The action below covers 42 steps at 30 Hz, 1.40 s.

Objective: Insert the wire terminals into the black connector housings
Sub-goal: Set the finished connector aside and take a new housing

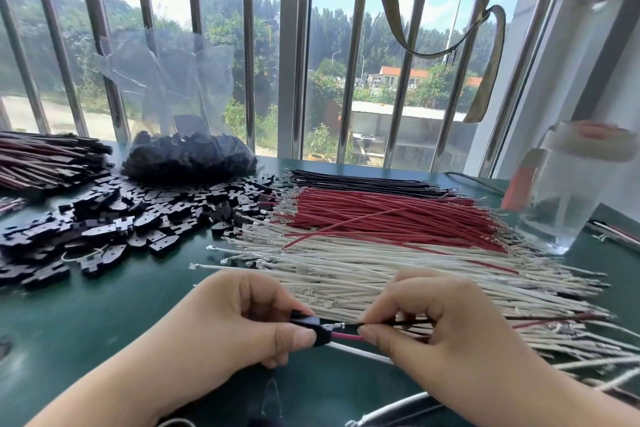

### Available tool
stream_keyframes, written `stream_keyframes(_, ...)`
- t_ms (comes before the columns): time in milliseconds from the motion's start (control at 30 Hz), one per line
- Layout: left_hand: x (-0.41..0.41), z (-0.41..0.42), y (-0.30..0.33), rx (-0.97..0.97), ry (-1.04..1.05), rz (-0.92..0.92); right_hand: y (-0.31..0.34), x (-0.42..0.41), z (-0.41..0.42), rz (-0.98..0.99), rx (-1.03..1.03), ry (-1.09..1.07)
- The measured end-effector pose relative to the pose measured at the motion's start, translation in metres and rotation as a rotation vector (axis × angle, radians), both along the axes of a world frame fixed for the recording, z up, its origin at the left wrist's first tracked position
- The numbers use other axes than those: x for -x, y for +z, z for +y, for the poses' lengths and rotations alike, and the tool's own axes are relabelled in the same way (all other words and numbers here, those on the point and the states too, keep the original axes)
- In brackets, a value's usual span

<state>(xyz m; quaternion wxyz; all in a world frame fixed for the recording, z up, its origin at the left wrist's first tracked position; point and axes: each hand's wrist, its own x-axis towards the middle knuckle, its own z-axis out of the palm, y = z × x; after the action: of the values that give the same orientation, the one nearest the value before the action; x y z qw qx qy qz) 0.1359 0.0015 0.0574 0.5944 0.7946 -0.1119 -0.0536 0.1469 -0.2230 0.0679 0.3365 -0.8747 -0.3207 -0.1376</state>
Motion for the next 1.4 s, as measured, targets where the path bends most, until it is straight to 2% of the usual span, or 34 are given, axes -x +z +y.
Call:
stream_keyframes(333,0.003,-0.002,0.001,0.174,0.004,-0.004,-0.003,0.003,0.006,-0.242,-0.200,0.064)
stream_keyframes(533,0.002,-0.004,0.000,0.156,0.068,-0.015,-0.007,-0.002,0.004,-0.104,-0.169,0.024)
stream_keyframes(800,0.004,-0.007,0.003,0.117,0.024,0.005,0.002,-0.002,0.004,-0.018,-0.103,0.111)
stream_keyframes(1067,0.006,-0.015,-0.001,-0.016,0.097,-0.120,0.004,-0.003,0.004,0.074,0.048,0.051)
stream_keyframes(1233,0.007,-0.016,-0.001,0.016,0.084,-0.108,0.003,-0.003,0.003,0.108,0.015,0.087)
stream_keyframes(1400,0.008,-0.021,0.001,-0.035,0.047,-0.104,0.014,-0.006,-0.003,0.306,-0.042,0.138)
